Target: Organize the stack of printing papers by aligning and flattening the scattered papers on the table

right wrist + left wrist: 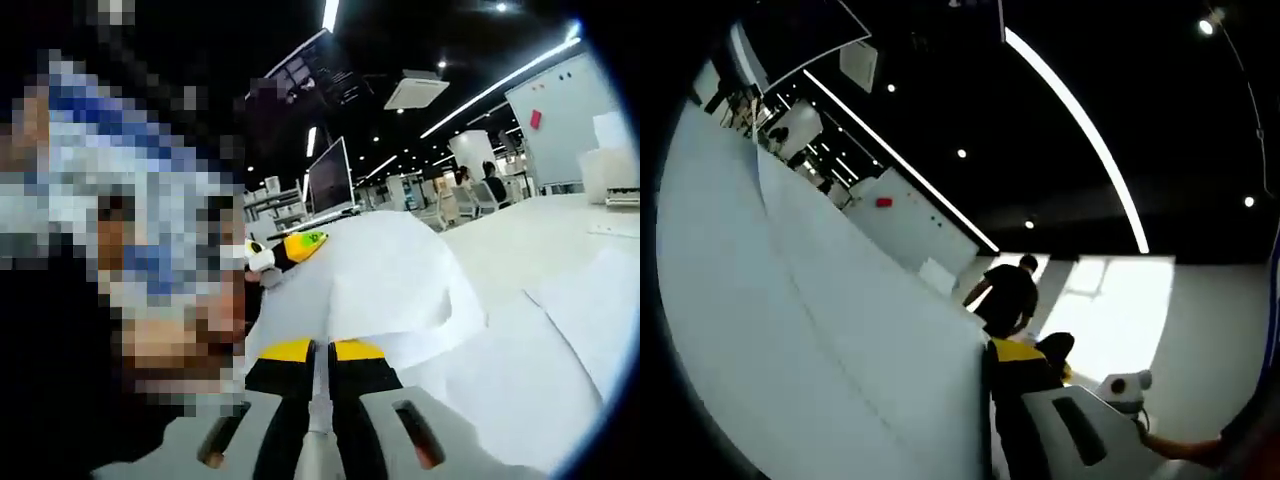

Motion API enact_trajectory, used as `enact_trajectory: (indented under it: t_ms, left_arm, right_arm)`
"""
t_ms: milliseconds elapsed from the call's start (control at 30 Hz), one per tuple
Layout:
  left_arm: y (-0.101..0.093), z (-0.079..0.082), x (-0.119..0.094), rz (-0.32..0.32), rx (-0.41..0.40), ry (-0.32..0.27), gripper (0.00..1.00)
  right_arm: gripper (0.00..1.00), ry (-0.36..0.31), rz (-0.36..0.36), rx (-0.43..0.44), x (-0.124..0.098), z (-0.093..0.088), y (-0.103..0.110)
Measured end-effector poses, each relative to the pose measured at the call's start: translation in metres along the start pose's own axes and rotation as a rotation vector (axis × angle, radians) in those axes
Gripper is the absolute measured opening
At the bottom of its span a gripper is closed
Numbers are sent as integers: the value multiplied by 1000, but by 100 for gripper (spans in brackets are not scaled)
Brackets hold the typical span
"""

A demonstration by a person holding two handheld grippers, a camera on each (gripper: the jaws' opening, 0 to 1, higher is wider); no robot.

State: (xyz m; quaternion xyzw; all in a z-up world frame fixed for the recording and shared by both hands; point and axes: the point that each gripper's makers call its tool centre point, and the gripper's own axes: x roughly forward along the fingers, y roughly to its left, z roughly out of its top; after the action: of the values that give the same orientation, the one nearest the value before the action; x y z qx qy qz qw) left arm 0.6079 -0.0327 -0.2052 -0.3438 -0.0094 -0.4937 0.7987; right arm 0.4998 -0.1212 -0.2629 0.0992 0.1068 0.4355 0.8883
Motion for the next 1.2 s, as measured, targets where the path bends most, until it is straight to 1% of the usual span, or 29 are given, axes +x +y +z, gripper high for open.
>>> enact_trajectory:
  t_ms: [67, 167, 267, 333, 367, 400, 467, 533, 600, 700, 767, 900, 933, 967, 1033, 1067, 1133, 1200]
  left_arm:
    - [2, 3, -2, 5, -13, -16, 7]
    - [3, 7, -3, 8, -32, -37, 6]
    - [4, 8, -4, 14, -28, -45, 6]
    - [3, 6, -3, 14, -16, -36, 6]
    - [3, 6, -3, 16, -8, -34, 6]
    - [2, 4, -2, 17, 1, -28, 6]
    - [2, 3, -2, 20, 13, -21, 6]
    - [2, 2, -2, 20, 16, -18, 6]
    - [2, 2, -2, 19, 15, -18, 6]
    - [1, 2, -2, 17, 11, -16, 6]
    - [1, 1, -2, 15, 12, -10, 6]
    - [0, 0, -1, 14, 13, -3, 6]
    - [0, 0, -2, 15, 14, -4, 6]
    - [0, 0, -2, 15, 14, -4, 6]
    - [0, 0, -2, 15, 12, -5, 6]
    - [0, 0, -2, 15, 12, -5, 6]
    - [0, 0, -2, 14, 11, -2, 6]
    - [0, -1, -2, 15, 13, 0, 6]
  right_arm:
    - [7, 5, -21, -23, -2, -1, -3]
    - [16, -8, -72, -67, -7, 0, -8]
    - [21, -61, -147, -88, -20, 8, -18]
    - [23, -119, -187, -70, -33, 16, -24]
    - [23, -144, -196, -63, -38, 20, -26]
    - [25, -185, -216, -48, -48, 26, -30]
    - [27, -213, -267, -47, -63, 30, -39]
    - [28, -206, -345, -66, -80, 28, -52]
    - [30, -200, -382, -73, -92, 27, -60]
    - [31, -201, -401, -73, -103, 26, -64]
    - [32, -199, -437, -89, -113, 26, -69]
    - [35, -196, -486, -76, -130, 25, -79]
    - [37, -185, -509, -78, -133, 23, -82]
    - [39, -156, -552, -91, -140, 18, -87]
    - [41, -149, -590, -92, -149, 17, -92]
    - [42, -146, -594, -92, -151, 16, -93]
    - [44, -135, -625, -89, -159, 14, -98]
    - [48, -122, -656, -95, -167, 11, -103]
